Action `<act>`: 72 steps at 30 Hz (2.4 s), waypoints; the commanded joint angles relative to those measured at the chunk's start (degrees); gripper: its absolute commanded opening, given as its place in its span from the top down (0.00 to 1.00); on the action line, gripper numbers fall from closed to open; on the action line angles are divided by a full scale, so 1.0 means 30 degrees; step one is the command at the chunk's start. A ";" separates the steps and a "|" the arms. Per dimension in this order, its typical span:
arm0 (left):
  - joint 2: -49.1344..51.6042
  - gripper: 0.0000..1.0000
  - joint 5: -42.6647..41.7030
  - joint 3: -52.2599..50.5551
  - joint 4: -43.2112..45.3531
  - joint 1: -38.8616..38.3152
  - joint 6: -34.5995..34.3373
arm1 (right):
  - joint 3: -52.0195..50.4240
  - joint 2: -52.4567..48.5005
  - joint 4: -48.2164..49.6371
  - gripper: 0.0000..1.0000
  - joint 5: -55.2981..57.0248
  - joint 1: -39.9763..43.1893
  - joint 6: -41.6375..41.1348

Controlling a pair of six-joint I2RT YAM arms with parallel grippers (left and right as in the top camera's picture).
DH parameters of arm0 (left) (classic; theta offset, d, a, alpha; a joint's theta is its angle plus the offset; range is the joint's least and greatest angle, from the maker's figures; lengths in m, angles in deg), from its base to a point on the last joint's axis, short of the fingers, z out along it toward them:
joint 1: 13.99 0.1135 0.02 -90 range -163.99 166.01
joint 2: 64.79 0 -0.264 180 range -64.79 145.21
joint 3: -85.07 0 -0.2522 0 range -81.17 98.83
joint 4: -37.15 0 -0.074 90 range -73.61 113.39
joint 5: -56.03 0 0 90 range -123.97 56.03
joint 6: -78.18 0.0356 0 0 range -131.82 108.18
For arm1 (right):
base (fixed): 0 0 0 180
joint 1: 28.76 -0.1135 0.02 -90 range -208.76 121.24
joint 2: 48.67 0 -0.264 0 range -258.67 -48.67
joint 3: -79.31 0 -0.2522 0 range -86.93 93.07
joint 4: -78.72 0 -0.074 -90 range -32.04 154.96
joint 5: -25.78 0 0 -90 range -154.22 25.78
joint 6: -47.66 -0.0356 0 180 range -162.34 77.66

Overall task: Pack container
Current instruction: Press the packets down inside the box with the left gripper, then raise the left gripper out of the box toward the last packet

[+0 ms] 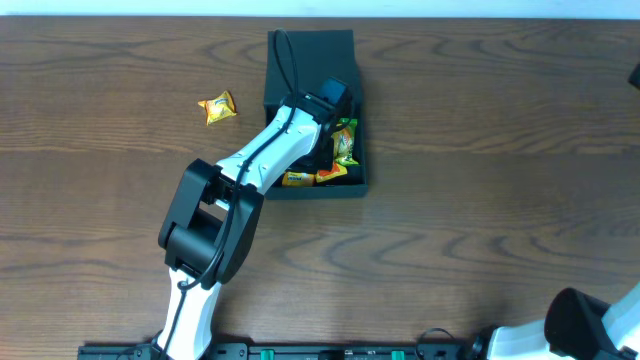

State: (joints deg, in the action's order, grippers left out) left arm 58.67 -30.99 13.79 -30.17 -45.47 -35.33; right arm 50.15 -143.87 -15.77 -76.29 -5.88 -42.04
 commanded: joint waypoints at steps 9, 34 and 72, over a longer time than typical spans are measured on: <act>-0.1093 0.94 -0.0845 0.1151 0.0721 -0.0022 0.0277 | -0.0015 -0.0029 0.0080 0.98 -0.0204 0.0117 0.0204; -0.0656 0.94 -0.3264 -0.1472 0.0794 -0.0284 0.0612 | -0.0015 -0.0029 0.0058 0.98 -0.0211 0.0117 0.0204; -0.5559 0.94 0.3876 0.2295 -0.0474 0.1989 -0.0714 | -0.0022 -0.0029 0.0036 0.98 -0.0204 0.0117 0.0204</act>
State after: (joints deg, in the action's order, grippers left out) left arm 43.52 -28.82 19.82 -31.62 -42.92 -38.35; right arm 50.15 -143.87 -15.75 -76.32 -5.88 -42.04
